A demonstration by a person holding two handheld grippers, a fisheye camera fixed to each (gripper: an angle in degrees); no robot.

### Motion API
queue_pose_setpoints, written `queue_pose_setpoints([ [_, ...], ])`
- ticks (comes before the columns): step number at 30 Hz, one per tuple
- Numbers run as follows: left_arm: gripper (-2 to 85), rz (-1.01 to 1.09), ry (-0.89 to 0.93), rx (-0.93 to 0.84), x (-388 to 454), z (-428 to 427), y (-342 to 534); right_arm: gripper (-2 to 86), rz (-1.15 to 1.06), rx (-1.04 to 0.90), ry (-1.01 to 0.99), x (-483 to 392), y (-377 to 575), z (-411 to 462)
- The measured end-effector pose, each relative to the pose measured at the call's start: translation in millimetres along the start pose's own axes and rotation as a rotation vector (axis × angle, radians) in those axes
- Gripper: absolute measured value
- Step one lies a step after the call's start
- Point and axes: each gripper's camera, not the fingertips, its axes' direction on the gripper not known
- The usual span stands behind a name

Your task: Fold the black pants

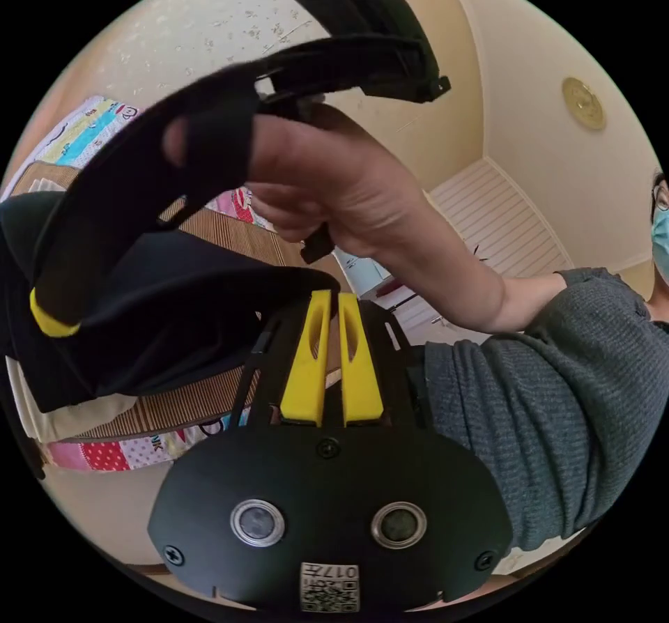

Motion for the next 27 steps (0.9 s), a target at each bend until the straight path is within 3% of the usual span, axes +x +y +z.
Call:
queue_pose_setpoints([
  [3, -0.6, -0.026, -0.009, 0.030, 1, -3, 11, 18.6, 0.037, -0.015, 0.108, -42, -29, 43],
  [5, -0.5, -0.031, -0.027, 0.027, 0, -6, 17, 6.2, 0.067, -0.005, 0.108, -61, -37, 67],
  [6, -0.4, -0.041, -0.040, 0.029, -1, -9, 22, 5.5, 0.081, 0.014, 0.074, -64, -36, 68],
  [11, 0.8, -0.102, -0.053, 0.068, -12, -21, 46, 2.6, 0.247, 0.427, -0.055, -84, 13, -1],
  [16, 4.3, -0.163, 0.059, 0.263, -32, -53, 68, 1.9, 0.317, 0.700, -0.155, -117, 94, -47],
  [22, 14.4, -0.141, -0.158, 0.179, -21, -63, 53, 1.8, 0.301, 1.067, -0.117, -211, 205, -94],
  [27, 14.6, 0.023, -0.227, 0.168, 17, -49, 33, 1.8, 0.344, 1.317, 0.010, -278, 287, -139],
])
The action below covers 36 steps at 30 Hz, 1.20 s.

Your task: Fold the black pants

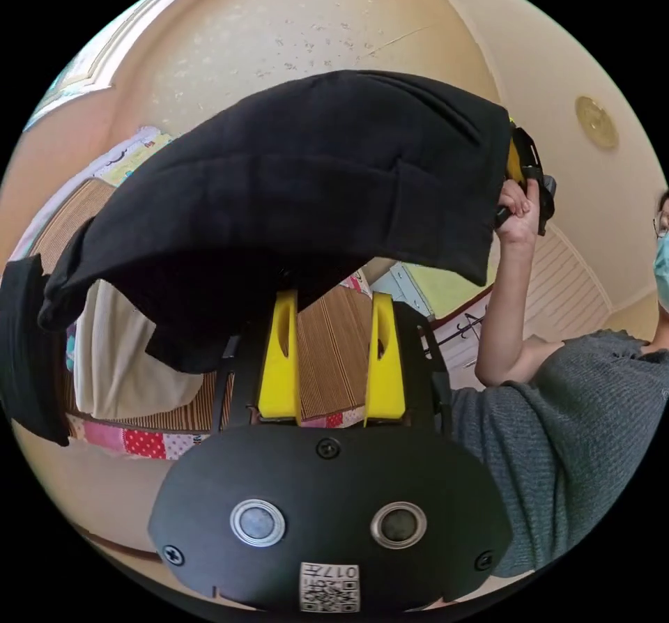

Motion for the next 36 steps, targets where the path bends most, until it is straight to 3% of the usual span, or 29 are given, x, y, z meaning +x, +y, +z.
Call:
queue_pose_setpoints([
  [5, 14.2, 0.037, -0.063, 0.026, 19, 22, -5, 1.9, -0.111, 0.270, -0.063, -59, 1, -108],
  [9, 13.4, 0.030, 0.024, 0.091, 31, 36, -2, 2.1, -0.228, 0.375, -0.049, -104, 0, -158],
  [15, 14.1, 0.248, 0.125, -0.154, 83, 95, 3, 2.2, -0.227, 0.482, 0.051, -135, -8, -207],
  [21, 17.0, 0.491, -0.106, -0.285, 143, 130, 24, 2.2, -0.194, 0.529, 0.066, -152, -19, -232],
  [26, 16.7, 0.696, -0.235, -0.209, 190, 142, 27, 2.3, -0.165, 0.592, 0.015, -156, -43, -263],
  [32, 9.9, 0.906, -0.256, 0.137, 243, 102, 1, 2.4, -0.152, 0.679, -0.023, -144, -77, -317],
  [36, 4.0, 0.801, -0.064, 0.266, 245, 68, -51, 2.4, -0.108, 0.745, 0.128, -133, -86, -357],
])
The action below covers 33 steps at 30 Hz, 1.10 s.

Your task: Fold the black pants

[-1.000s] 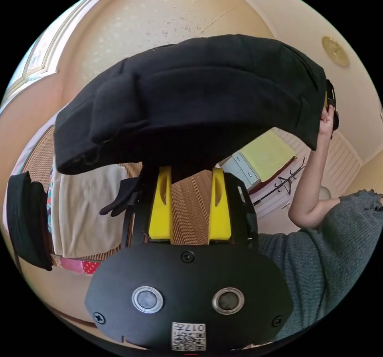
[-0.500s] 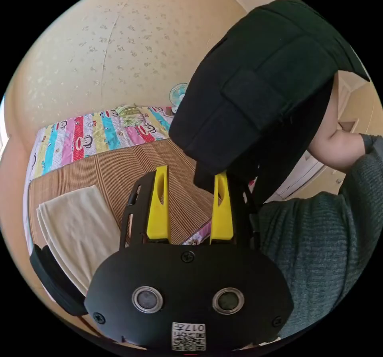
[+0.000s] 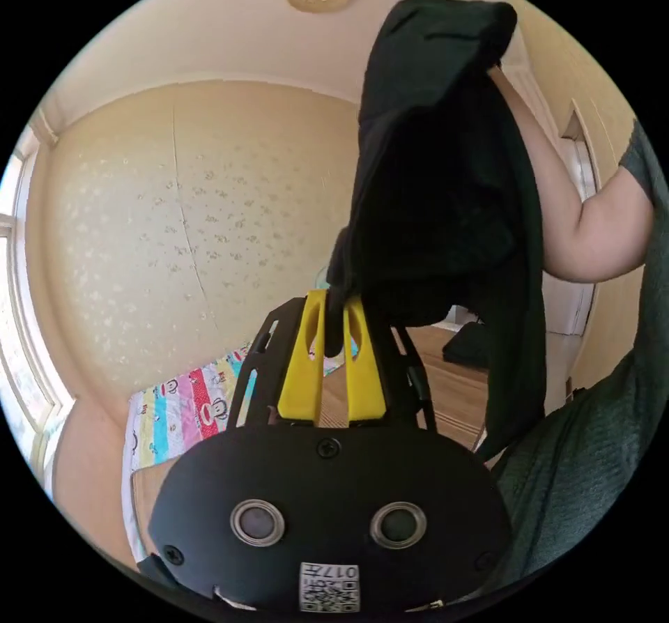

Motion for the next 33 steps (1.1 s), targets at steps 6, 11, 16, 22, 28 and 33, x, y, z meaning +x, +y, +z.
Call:
queue_pose_setpoints([
  [6, 1.8, -0.314, 0.207, 0.270, -80, -34, -44, 2.5, -0.018, -0.056, 0.519, 25, -38, -32],
  [11, 1.5, -0.238, 0.132, 0.407, -95, -54, -87, 2.4, 0.098, -0.122, 0.555, 81, -48, -33],
  [16, 1.8, -0.352, 0.117, 0.407, -164, 8, -128, 2.5, 0.324, -0.058, 0.524, 184, -62, -10],
  [22, 3.6, -0.543, 0.008, 0.113, -316, 223, -190, 2.6, 0.419, -0.265, 0.851, 410, -108, 120],
  [28, 8.8, -0.659, -0.120, -0.422, -466, 447, -154, 2.6, 0.598, -0.898, 1.151, 720, -48, 247],
  [33, 10.0, -0.609, -0.127, -0.693, -466, 504, 2, 2.9, 0.638, -1.247, 1.030, 802, 70, 218],
])
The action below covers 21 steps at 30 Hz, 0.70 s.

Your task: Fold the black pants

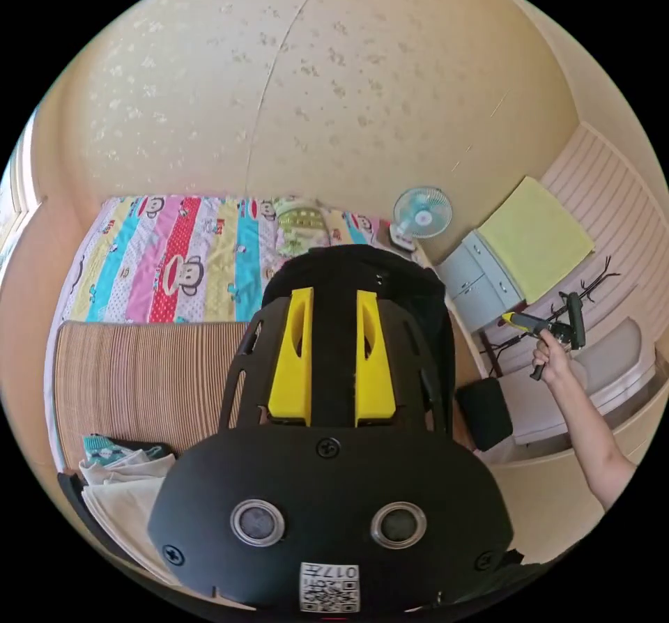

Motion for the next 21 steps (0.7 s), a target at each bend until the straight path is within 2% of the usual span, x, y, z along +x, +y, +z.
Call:
queue_pose_setpoints([
  [2, 10.1, -0.019, -0.006, -0.186, -25, 63, 45, 3.5, -0.079, -0.246, -0.040, 25, 18, 81],
  [4, 10.8, -0.101, 0.011, -0.409, -56, 134, 110, 4.2, -0.106, -0.408, -0.086, 40, 41, 135],
  [7, 12.5, -0.207, 0.079, -0.626, -79, 199, 183, 6.4, -0.133, -0.642, -0.150, 50, 76, 203],
  [10, 12.9, -0.249, 0.144, -0.722, -81, 235, 225, 8.0, -0.128, -0.784, -0.215, 51, 101, 242],
  [13, 12.9, -0.264, 0.205, -0.769, -72, 259, 239, 7.8, -0.064, -0.814, -0.254, 52, 108, 254],
  [14, 12.8, -0.261, 0.209, -0.786, -70, 264, 240, 7.1, -0.012, -0.750, -0.221, 55, 102, 246],
  [15, 12.5, -0.242, 0.199, -0.830, -67, 273, 239, 6.5, 0.024, -0.732, -0.203, 57, 98, 242],
  [17, 10.7, -0.215, 0.127, -0.809, -68, 272, 228, 4.6, 0.144, -0.677, -0.259, 63, 87, 226],
  [20, 6.2, -0.212, 0.101, -0.850, -78, 274, 211, 3.4, 0.083, -0.656, -0.440, 50, 80, 209],
  [21, 2.3, -0.193, 0.088, -0.930, -81, 278, 208, 3.3, 0.065, -0.646, -0.445, 46, 79, 205],
])
